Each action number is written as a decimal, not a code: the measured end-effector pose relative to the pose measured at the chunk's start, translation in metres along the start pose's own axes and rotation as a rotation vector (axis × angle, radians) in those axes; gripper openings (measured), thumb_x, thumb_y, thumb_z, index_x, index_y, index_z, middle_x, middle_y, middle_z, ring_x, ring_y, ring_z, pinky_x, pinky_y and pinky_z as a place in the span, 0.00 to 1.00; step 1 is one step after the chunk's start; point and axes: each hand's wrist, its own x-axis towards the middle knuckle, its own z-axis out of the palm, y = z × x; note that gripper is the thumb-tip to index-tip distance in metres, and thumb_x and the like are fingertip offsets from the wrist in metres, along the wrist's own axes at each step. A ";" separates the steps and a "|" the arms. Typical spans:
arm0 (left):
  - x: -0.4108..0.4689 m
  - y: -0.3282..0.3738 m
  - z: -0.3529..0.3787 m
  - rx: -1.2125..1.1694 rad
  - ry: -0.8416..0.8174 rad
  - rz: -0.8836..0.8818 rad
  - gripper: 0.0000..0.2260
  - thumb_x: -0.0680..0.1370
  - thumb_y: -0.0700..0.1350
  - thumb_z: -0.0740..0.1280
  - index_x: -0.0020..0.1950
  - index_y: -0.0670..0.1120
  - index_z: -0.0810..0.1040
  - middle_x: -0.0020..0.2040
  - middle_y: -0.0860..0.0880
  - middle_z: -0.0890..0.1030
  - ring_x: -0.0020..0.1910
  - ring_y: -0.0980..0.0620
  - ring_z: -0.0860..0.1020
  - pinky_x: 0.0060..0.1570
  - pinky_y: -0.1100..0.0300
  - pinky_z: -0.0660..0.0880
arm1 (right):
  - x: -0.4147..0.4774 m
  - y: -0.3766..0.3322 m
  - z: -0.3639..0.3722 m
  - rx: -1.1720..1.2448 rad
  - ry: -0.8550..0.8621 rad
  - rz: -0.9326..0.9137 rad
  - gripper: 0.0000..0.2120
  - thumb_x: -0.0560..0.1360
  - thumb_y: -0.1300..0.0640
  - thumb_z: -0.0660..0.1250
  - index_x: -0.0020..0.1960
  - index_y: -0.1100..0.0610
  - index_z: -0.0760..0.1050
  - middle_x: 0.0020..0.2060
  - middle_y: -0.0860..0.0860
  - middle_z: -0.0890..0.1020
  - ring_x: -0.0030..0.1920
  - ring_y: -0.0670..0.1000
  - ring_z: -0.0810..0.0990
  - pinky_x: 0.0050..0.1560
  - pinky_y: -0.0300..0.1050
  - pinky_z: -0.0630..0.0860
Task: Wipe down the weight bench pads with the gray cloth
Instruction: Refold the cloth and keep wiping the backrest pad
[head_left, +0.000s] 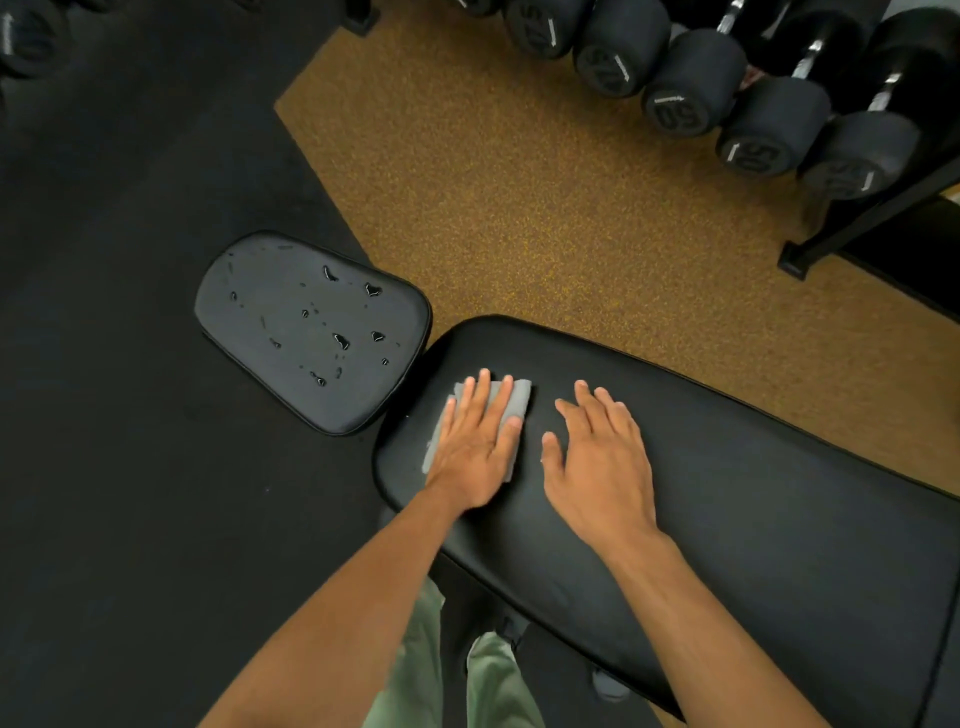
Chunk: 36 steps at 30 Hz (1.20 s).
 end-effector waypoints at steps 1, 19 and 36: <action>0.006 -0.008 -0.002 -0.005 0.002 -0.025 0.25 0.85 0.62 0.40 0.81 0.63 0.36 0.85 0.54 0.37 0.82 0.56 0.33 0.82 0.47 0.37 | 0.001 -0.002 0.002 -0.003 -0.002 0.001 0.24 0.81 0.48 0.61 0.74 0.58 0.73 0.77 0.57 0.69 0.78 0.57 0.64 0.79 0.55 0.59; -0.146 0.113 0.024 0.012 -0.051 0.370 0.28 0.87 0.52 0.46 0.84 0.58 0.36 0.86 0.54 0.40 0.84 0.51 0.35 0.82 0.42 0.40 | 0.003 -0.018 -0.020 0.047 0.014 -0.024 0.26 0.82 0.45 0.54 0.75 0.55 0.71 0.79 0.53 0.66 0.80 0.53 0.60 0.81 0.51 0.53; -0.069 0.001 0.009 0.029 -0.020 0.073 0.27 0.83 0.64 0.32 0.82 0.63 0.36 0.85 0.54 0.36 0.82 0.56 0.31 0.82 0.47 0.39 | -0.010 -0.029 0.010 -0.049 -0.112 -0.142 0.24 0.82 0.48 0.59 0.75 0.56 0.72 0.76 0.55 0.70 0.77 0.56 0.66 0.78 0.54 0.62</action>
